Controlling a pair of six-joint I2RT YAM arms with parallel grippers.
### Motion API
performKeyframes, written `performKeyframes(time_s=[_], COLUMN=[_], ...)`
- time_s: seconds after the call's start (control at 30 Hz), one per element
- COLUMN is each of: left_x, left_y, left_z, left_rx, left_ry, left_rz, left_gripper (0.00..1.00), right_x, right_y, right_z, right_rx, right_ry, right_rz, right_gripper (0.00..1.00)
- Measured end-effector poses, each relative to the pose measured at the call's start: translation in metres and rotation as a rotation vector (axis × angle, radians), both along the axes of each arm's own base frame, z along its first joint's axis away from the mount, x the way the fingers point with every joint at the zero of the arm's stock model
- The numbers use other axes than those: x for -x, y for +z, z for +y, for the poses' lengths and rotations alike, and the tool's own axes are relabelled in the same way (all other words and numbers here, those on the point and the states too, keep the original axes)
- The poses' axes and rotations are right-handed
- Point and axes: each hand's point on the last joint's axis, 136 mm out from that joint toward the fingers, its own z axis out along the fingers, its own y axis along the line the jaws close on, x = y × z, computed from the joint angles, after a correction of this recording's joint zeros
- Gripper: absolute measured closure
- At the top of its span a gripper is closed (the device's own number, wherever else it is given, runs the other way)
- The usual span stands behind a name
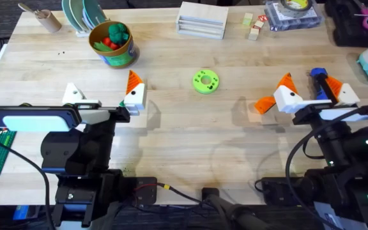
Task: Pick up the gripper from the table and insert it into the empty holder that is missing its gripper. Then pick up a screw, insert it into the mounting hole, and use the screwdriver to tighten it. Finally, clean up the table by picking up the vegetable and placing it into the bucket.
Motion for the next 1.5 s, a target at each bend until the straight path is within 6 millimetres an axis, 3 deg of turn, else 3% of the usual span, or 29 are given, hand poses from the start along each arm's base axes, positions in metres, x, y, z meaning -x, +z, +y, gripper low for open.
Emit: performKeyframes(time_s=[0.47,0.63,0.8,0.97,1.2,1.33,1.5], left_x=[0.0,0.003,0.012,0.021,0.02,0.013,0.007], left_y=[0.0,0.006,0.019,0.017,0.016,0.02,-0.001], left_z=[-0.001,-0.004,-0.004,-0.005,-0.005,-0.005,-0.006], left_rx=[0.001,0.003,0.005,0.006,0.007,0.009,0.012], left_ry=[-0.003,-0.022,-0.025,-0.027,-0.026,-0.029,-0.031], left_rz=[-0.001,0.014,0.063,0.189,0.384,0.485,0.711], left_gripper=[0.007,0.007,0.007,0.008,0.008,0.008,0.008], right_x=[0.0,0.007,0.022,0.04,0.047,0.046,0.044], right_y=[0.0,0.003,0.03,0.063,0.091,0.096,0.09], right_z=[0.0,0.01,0.012,0.014,0.024,0.031,0.034], right_rx=[0.0,-0.007,-0.009,-0.012,-0.023,-0.054,-0.119], right_ry=[0.002,0.06,0.072,0.081,0.142,0.178,0.184], right_rz=[0.002,0.054,0.089,0.124,0.134,0.147,0.203], right_gripper=[0.054,0.054,0.055,0.053,0.052,0.051,0.051])
